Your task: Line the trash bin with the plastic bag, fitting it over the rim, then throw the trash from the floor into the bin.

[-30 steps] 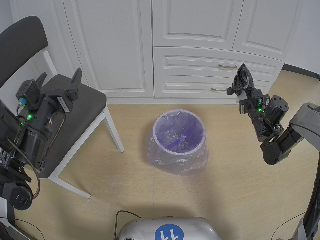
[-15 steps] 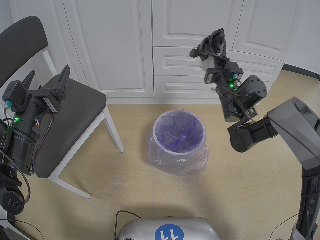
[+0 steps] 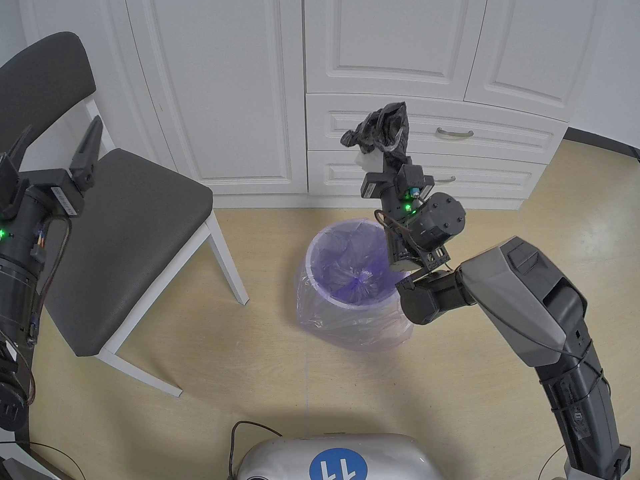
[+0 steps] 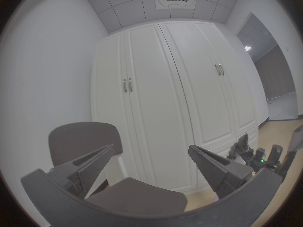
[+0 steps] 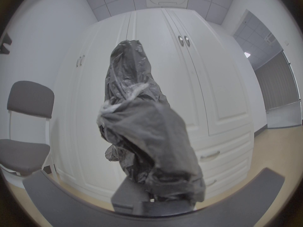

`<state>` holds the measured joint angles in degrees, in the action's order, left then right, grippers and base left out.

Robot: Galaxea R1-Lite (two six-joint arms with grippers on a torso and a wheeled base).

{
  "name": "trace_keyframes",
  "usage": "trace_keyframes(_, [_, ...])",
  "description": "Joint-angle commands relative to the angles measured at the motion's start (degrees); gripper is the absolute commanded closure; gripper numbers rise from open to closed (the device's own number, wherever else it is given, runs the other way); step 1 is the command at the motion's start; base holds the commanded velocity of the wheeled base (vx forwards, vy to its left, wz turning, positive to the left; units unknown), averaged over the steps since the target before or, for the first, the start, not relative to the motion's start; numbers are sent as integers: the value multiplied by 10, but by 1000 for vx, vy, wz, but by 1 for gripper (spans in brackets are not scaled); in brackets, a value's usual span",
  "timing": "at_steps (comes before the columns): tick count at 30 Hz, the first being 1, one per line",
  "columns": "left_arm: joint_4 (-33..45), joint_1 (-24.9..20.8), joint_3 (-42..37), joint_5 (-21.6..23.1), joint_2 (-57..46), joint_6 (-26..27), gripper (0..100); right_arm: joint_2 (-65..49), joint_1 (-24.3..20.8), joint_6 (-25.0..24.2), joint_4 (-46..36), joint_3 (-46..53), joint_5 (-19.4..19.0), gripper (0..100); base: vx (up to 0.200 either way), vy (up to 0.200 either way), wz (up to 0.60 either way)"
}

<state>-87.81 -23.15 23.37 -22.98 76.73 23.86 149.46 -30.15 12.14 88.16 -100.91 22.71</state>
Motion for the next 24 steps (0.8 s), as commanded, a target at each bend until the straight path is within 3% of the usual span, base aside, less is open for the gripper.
trace_keyframes(1, [0, 23, 3, 0, -30, 11, 0, 46, -4, -34, -25, -10, 12, 100, 0, 0, 0])
trace_keyframes(4, [0, 23, 2, 1, -34, 12, 0, 12, -8, -89, -96, 35, 37, 100, 0, 0, 0])
trace_keyframes(8, [0, 23, 3, 2, -40, 10, 0, -78, -16, -243, -244, 103, 38, 100, 0, 0, 0])
trace_keyframes(10, [0, 24, 2, 2, -40, 10, 0, -97, -17, -283, -295, 107, 37, 100, 0, 0, 0])
trace_keyframes(11, [0, 23, 2, 2, -40, 10, 0, -118, -15, -353, -374, 97, 37, 100, 0, 0, 0])
trace_keyframes(12, [0, 23, 2, 2, -39, 10, 0, -125, -11, -386, -415, 83, 35, 100, 0, 0, 0])
trace_keyframes(13, [0, 23, 2, 2, -39, 10, 0, -126, -11, -390, -421, 80, 35, 100, 0, 0, 0])
trace_keyframes(16, [0, 24, 2, 2, -40, 10, 0, -129, 6, -480, -570, 9, 28, 100, 0, 0, 0])
trace_keyframes(17, [0, 24, 2, 2, -40, 10, 0, -129, 6, -480, -570, 9, 28, 100, 0, 0, 0])
trace_keyframes(18, [0, 24, 2, 3, -42, 11, 0, -129, 10, -528, -659, -37, 21, 100, 0, 0, 0])
trace_keyframes(22, [0, 23, 1, 3, -42, 11, 0, -127, 9, -622, -822, -129, -6, 100, 0, 0, 0])
trace_keyframes(24, [0, 23, 0, 3, -41, 11, 0, -126, 10, -644, -863, -137, -17, 100, 0, 0, 0])
